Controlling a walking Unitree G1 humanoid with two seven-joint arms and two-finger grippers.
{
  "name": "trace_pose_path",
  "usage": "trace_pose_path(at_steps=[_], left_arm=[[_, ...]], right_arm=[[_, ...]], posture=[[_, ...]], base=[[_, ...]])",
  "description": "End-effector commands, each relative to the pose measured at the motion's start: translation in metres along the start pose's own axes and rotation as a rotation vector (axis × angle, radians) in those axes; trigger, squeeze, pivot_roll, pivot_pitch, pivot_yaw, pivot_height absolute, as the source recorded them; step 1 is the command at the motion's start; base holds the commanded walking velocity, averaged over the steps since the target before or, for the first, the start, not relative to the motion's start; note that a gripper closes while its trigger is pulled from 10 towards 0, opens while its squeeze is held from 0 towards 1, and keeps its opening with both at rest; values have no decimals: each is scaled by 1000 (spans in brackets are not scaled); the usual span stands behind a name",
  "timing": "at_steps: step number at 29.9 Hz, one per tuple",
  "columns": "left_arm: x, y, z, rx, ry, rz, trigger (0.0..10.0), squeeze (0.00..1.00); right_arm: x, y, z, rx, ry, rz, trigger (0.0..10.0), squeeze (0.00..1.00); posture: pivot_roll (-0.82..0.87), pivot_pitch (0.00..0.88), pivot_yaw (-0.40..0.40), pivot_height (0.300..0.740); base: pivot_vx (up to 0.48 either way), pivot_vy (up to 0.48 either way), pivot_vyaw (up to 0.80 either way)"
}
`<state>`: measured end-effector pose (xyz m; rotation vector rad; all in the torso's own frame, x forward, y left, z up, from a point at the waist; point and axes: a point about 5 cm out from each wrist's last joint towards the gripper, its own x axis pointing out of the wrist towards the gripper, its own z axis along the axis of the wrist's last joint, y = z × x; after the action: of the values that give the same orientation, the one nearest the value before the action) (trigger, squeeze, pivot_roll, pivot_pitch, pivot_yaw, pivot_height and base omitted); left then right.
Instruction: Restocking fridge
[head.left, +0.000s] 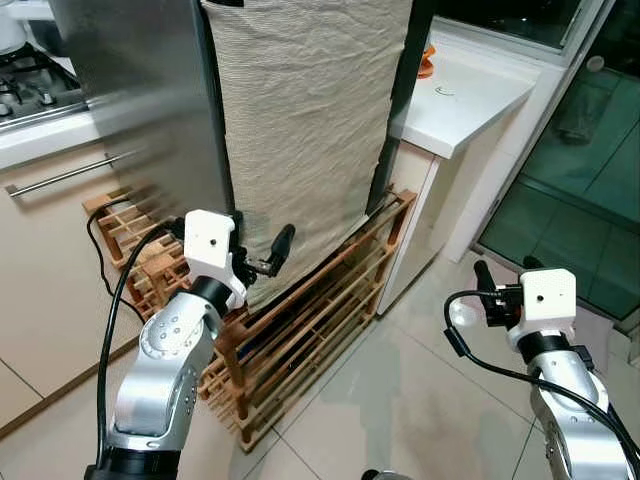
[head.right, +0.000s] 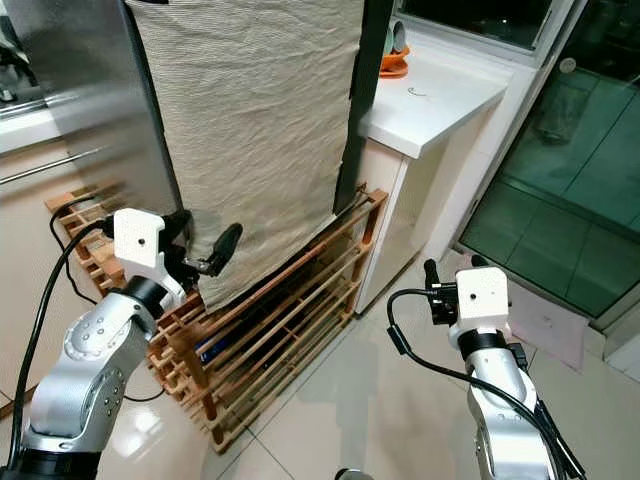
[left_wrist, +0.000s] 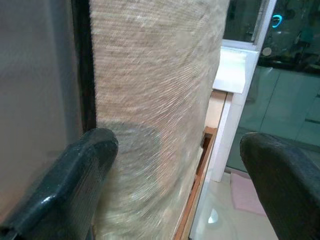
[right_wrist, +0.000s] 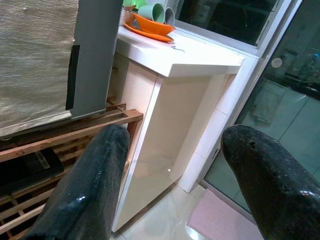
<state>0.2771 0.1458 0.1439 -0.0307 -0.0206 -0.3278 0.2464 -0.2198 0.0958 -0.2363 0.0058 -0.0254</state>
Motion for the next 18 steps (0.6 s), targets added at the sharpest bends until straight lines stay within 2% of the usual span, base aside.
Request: trace_pose_path(at_steps=[1, 11, 18], left_arm=[[7, 2, 3, -4, -1, 27, 10000, 0], [11, 8, 5, -32, -8, 61, 10000, 0], [22, 4, 7, -37, -12, 53, 10000, 0]], right_arm=[[1, -5, 0, -13, -5, -17, 10000, 0], [2, -4, -1, -14, -4, -17, 10000, 0], [3, -3, 0, -12, -8, -12, 10000, 0]], posture=[[13, 0, -66, 740], [16, 0, -63, 740], [14, 0, -65, 740]], base=[[0, 0, 0], [0, 0, 0], [0, 0, 0]])
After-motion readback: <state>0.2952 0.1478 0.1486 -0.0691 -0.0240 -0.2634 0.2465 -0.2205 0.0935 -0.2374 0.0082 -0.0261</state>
